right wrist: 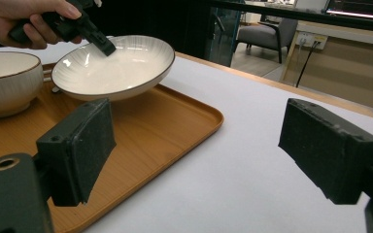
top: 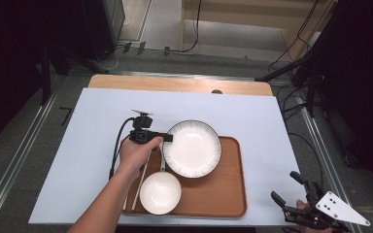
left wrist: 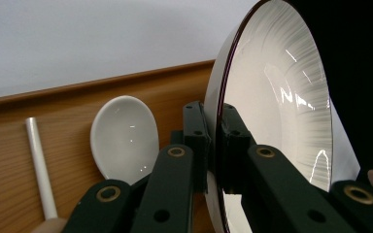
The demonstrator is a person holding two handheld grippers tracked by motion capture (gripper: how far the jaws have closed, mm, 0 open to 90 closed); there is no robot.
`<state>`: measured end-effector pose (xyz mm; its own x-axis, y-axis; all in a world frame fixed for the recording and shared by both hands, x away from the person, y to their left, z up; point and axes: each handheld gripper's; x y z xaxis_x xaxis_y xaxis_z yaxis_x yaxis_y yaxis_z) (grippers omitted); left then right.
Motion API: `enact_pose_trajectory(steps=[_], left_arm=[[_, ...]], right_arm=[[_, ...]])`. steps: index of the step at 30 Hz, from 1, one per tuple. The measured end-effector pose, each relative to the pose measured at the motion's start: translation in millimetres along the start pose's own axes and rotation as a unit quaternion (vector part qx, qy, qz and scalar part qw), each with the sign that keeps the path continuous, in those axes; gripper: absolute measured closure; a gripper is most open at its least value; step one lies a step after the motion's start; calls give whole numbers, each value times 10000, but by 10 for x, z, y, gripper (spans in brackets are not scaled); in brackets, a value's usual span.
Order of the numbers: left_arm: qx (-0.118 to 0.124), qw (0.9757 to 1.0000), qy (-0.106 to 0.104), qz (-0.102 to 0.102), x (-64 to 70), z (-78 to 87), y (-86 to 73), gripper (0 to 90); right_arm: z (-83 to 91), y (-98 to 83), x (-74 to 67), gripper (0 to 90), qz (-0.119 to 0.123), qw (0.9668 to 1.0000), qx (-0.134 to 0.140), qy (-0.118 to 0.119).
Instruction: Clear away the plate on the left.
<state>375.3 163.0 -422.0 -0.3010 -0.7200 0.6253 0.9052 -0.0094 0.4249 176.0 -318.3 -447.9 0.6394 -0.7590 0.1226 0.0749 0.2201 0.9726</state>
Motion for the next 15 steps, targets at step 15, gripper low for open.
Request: enact_pose_trajectory(steps=[15], left_arm=[[-537, 9982, -171, -221, 48, -228, 26, 846]], right_arm=[[2, -2, -1, 131, 12, 10000, -2, 1]])
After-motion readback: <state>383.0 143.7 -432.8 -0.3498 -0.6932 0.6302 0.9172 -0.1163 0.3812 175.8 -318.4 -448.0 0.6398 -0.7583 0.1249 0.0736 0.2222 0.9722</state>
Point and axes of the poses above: each handheld gripper's, and its own axes: z roughly backward along the jaws, y roughly out of its top, x roughly to its right, and after that the axes turned 5 degrees about z, right-handed
